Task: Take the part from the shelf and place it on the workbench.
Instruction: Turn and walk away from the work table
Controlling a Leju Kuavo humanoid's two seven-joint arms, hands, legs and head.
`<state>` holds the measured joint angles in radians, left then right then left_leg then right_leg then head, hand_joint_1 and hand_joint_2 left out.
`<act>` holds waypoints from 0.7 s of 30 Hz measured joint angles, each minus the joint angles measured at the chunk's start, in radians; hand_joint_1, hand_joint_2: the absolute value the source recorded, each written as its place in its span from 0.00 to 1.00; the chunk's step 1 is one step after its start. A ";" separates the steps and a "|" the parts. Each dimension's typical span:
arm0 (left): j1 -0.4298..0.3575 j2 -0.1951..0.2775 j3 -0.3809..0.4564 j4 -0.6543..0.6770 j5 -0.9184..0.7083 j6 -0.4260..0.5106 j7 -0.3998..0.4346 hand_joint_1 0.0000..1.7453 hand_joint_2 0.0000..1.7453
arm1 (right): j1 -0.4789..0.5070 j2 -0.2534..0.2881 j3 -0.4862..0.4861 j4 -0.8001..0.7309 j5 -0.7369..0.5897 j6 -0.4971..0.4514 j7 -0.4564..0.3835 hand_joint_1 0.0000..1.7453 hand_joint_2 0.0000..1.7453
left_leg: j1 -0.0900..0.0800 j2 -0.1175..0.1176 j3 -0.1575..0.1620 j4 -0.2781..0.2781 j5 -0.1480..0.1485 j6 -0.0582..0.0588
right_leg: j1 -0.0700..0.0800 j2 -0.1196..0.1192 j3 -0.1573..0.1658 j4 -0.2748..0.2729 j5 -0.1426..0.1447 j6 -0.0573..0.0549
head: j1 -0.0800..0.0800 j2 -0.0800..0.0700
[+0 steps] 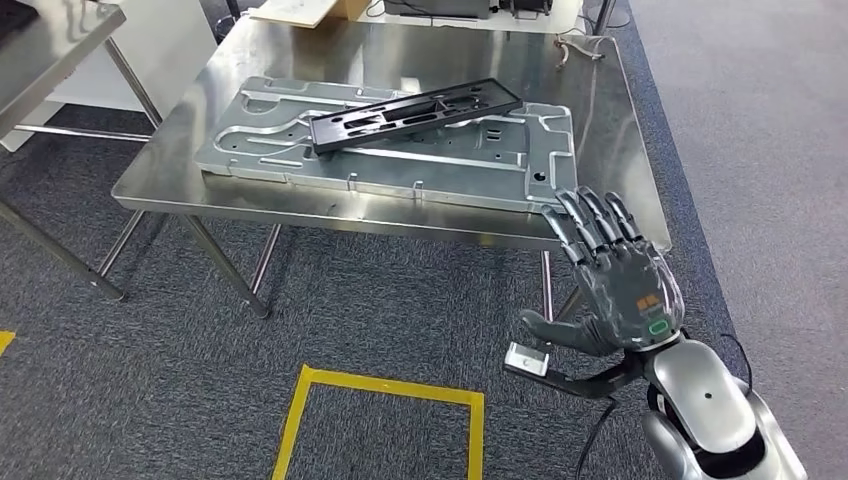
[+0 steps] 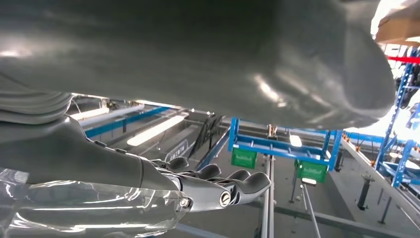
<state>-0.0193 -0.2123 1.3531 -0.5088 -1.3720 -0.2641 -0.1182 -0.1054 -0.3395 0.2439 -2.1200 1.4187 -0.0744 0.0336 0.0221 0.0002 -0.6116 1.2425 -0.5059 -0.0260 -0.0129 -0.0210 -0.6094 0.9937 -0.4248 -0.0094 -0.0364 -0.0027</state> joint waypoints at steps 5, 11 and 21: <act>0.002 -0.041 0.018 -0.061 0.000 -0.024 0.017 0.00 0.00 | 0.188 -0.004 -0.093 -0.100 0.001 -0.052 -0.002 0.00 0.00 | -0.003 -0.006 0.163 -0.240 -0.056 0.030 | -0.001 -0.004 -0.042 0.028 0.037 0.034 | 0.000 0.000; 0.000 -0.075 0.040 -0.118 -0.009 -0.046 0.029 0.00 0.00 | 0.322 0.026 -0.155 -0.137 -0.030 0.020 -0.012 0.00 0.00 | -0.008 0.010 0.085 -0.239 0.016 0.076 | -0.009 0.013 -0.096 0.232 -0.167 0.055 | 0.000 0.000; -0.003 -0.126 0.045 -0.224 -0.101 -0.118 0.002 0.00 0.00 | 0.396 0.424 -0.618 0.159 -0.075 0.371 -0.186 0.00 0.00 | -0.024 0.010 -0.024 -0.230 0.124 0.049 | 0.011 0.011 0.179 -0.043 -0.119 0.008 | 0.000 0.000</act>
<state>-0.0226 -0.3388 1.3976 -0.7326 -1.4728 -0.3818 -0.1160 0.2907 0.0849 -0.3739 -1.9613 1.3433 0.2965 -0.1522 -0.0015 0.0102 -0.6360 1.0122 -0.3818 0.0228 -0.0024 -0.0105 -0.4309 0.9505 -0.5437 -0.0012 -0.0360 -0.0027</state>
